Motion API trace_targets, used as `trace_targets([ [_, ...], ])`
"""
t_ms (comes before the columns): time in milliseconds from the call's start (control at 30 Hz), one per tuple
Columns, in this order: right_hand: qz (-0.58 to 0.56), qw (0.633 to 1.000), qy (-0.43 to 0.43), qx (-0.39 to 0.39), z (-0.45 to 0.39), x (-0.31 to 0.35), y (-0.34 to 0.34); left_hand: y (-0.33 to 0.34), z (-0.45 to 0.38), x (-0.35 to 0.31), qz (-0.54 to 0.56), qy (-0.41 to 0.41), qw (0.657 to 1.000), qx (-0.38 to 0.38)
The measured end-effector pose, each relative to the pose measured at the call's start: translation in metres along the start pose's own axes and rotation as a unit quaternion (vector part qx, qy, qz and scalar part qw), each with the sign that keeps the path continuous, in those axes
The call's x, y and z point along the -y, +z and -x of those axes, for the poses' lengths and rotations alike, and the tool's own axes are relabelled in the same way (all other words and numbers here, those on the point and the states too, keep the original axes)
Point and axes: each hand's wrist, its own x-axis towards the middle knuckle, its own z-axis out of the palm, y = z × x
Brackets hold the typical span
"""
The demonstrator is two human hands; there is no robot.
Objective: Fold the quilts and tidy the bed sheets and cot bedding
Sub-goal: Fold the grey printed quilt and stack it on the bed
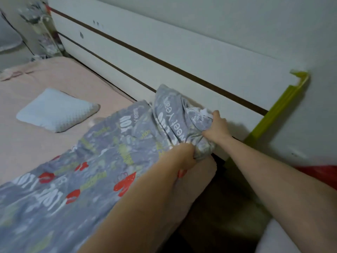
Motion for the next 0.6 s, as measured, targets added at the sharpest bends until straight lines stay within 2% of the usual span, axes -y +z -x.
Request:
trace_targets([
  [67,0.104,0.986,0.087,0.094,0.015,-0.029,0.018,0.028,0.005,0.013,0.004,-0.001,0.998,0.060],
  [133,0.142,0.972,0.105,0.152,0.023,-0.040,0.036,0.035,0.008,0.039,0.001,-0.031,0.997,0.068],
  [200,0.127,0.979,0.052,0.153,0.025,-0.029,0.057,0.029,0.014,0.078,-0.015,-0.076,0.996,0.041],
  [333,0.120,0.976,-0.038,0.175,0.016,0.015,0.092,0.011,0.025,0.149,-0.025,-0.166,0.985,0.042],
  [467,0.155,0.960,-0.111,0.204,-0.008,0.047,0.122,0.005,0.018,0.179,-0.010,-0.179,0.983,0.026],
  [600,0.174,0.954,-0.141,0.201,-0.053,0.062,0.143,-0.003,-0.007,0.201,0.025,-0.200,0.979,-0.031],
])
